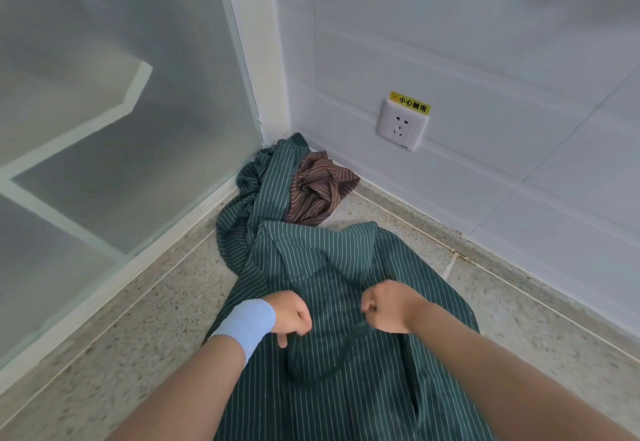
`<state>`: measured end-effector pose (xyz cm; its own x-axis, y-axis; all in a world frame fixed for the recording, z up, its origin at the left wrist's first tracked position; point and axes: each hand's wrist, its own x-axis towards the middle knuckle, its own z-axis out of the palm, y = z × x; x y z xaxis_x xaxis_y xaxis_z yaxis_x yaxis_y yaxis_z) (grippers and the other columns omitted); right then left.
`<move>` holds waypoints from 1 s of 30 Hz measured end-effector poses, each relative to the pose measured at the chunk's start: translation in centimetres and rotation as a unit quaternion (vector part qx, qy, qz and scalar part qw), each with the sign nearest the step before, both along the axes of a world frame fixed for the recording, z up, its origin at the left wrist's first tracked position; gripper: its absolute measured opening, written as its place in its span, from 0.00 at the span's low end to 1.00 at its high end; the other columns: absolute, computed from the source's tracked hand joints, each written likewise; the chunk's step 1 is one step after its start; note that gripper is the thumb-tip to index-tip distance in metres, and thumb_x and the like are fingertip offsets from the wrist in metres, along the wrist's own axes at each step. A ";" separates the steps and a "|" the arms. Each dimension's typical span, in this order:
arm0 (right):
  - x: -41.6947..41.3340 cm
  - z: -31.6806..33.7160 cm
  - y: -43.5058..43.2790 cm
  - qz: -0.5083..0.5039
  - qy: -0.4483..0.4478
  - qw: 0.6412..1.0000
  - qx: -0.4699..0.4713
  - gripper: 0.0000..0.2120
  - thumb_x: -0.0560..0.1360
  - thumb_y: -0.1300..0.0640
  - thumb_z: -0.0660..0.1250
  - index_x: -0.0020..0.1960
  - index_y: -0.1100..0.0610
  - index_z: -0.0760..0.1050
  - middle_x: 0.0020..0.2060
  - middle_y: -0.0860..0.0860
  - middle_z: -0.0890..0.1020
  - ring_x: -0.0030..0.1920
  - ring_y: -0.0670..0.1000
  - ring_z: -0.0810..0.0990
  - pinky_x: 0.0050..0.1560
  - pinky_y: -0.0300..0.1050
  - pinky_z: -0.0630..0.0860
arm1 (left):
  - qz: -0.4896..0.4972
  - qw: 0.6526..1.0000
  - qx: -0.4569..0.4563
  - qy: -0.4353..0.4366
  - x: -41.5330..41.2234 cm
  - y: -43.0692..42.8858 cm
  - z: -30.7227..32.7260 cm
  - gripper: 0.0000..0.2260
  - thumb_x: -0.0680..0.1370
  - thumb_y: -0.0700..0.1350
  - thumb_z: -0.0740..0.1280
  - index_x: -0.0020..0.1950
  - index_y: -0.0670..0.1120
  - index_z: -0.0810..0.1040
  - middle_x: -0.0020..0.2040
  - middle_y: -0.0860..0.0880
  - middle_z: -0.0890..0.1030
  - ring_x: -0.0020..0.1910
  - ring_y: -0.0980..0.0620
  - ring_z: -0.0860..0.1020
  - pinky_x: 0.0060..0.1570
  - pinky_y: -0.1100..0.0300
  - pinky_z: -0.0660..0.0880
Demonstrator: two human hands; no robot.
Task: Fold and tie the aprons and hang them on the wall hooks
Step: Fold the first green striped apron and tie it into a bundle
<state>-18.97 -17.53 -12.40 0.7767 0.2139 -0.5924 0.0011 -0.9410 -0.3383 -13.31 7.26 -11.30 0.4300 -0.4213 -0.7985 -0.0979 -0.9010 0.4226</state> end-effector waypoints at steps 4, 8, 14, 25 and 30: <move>1.2 -1.2 0.8 0.023 -0.143 0.989 -0.036 0.23 0.76 0.59 0.61 0.70 0.50 0.73 0.66 0.50 0.75 0.67 0.53 0.72 0.71 0.52 0.66 | 0.081 0.960 -0.036 -0.265 0.8 0.2 -1.5 0.09 0.81 0.46 0.59 0.53 0.53 0.79 0.51 0.56 0.80 0.45 0.53 0.79 0.42 0.59 0.75; 3.4 -2.2 2.8 0.010 -0.243 0.967 -0.076 0.25 0.76 0.58 0.62 0.73 0.53 0.67 0.73 0.57 0.66 0.72 0.60 0.66 0.70 0.58 0.66 | 0.151 0.892 -0.084 -0.418 1.9 -0.4 -3.2 0.05 0.80 0.45 0.63 0.55 0.47 0.75 0.54 0.51 0.73 0.54 0.49 0.73 0.51 0.56 0.74; 10.7 -2.0 1.9 -0.115 -0.237 0.960 -0.091 0.38 0.71 0.72 0.66 0.76 0.51 0.59 0.76 0.55 0.56 0.49 0.56 0.80 0.30 0.43 0.74 | 0.076 0.859 -0.070 -0.502 8.6 -2.3 -1.7 0.15 0.81 0.41 0.62 0.67 0.48 0.72 0.65 0.51 0.71 0.43 0.49 0.77 0.37 0.56 0.73; 14.7 -2.2 1.1 -0.128 -0.321 0.934 -0.092 0.29 0.71 0.68 0.66 0.70 0.53 0.66 0.67 0.57 0.69 0.55 0.57 0.77 0.50 0.49 0.80 | 0.035 0.824 -0.021 -0.566 11.7 -0.8 -2.1 0.25 0.70 0.33 0.69 0.66 0.46 0.73 0.64 0.45 0.71 0.41 0.49 0.76 0.41 0.54 0.77; 9.2 -4.9 4.8 0.029 -0.234 0.965 -0.117 0.35 0.77 0.57 0.63 0.80 0.52 0.51 0.78 0.58 0.56 0.74 0.60 0.61 0.73 0.57 0.63 | -0.093 0.878 -0.024 -0.469 5.9 0.1 -6.8 0.28 0.77 0.41 0.67 0.76 0.51 0.64 0.78 0.45 0.59 0.74 0.42 0.63 0.70 0.46 0.65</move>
